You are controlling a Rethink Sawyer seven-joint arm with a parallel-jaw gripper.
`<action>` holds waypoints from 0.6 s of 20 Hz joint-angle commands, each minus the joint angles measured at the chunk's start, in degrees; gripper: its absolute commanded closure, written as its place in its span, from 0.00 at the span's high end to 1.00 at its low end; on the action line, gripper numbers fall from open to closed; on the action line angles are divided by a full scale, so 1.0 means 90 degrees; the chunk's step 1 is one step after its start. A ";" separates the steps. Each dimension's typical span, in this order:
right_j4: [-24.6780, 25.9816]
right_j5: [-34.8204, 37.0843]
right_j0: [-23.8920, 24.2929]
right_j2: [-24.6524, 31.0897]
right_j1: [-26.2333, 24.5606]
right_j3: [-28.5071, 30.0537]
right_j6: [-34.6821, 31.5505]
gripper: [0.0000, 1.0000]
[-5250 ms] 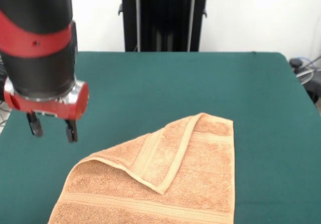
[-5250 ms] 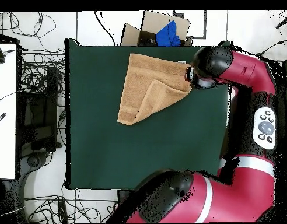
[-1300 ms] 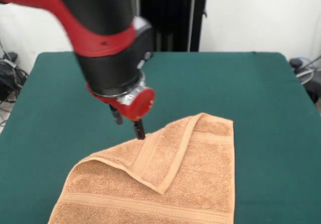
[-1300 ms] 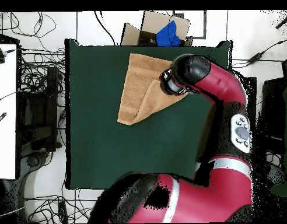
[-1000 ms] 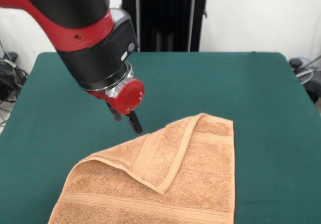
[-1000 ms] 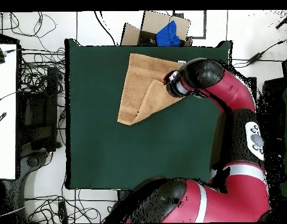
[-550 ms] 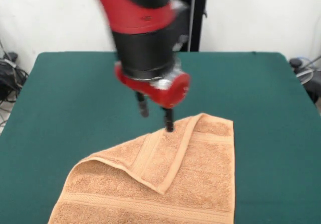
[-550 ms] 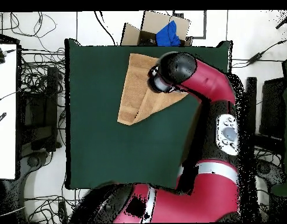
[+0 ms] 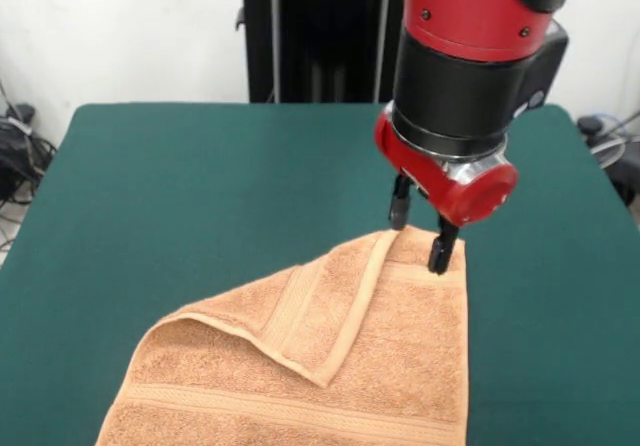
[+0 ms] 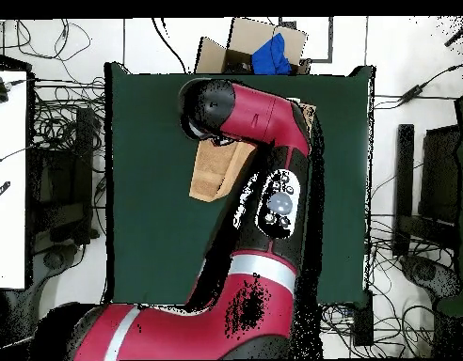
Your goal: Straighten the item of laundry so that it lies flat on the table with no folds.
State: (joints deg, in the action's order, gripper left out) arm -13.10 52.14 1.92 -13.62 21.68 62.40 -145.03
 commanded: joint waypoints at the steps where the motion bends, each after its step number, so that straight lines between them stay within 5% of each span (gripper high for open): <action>1: 0.0803 0.0308 0.0921 0.0340 -0.0207 0.0247 0.1353 1.00; 12: 0.1557 0.0925 0.1939 0.1456 0.0477 0.0718 0.4279 1.00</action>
State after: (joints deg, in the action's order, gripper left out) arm -2.61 55.68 16.15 -10.82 23.27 61.46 -126.47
